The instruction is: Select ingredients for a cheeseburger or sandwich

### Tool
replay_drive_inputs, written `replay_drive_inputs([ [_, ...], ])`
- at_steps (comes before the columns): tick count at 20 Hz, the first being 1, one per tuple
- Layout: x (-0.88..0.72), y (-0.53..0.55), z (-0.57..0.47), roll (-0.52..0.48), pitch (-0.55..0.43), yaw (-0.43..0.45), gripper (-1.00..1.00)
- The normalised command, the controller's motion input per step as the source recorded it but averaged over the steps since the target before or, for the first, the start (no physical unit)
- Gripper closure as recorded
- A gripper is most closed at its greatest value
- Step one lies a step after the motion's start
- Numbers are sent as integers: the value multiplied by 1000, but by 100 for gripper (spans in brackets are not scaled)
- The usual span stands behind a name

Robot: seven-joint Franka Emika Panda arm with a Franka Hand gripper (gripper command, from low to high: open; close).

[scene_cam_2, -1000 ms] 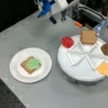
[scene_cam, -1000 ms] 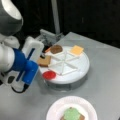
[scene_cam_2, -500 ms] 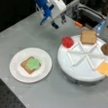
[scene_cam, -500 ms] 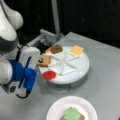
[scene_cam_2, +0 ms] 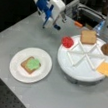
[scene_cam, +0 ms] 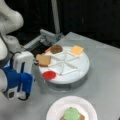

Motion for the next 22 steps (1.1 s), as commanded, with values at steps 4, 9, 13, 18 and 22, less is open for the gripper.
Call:
replay_drive_inputs([
  [4,350,-276,-189,421,-68,134,-100],
  [9,355,-260,-201,389,-87,135,-100],
  [13,319,-316,-175,425,-110,149,-100],
  [18,298,-327,-215,396,-126,135,-100],
  [22,309,-255,-239,316,-164,144,-100],
])
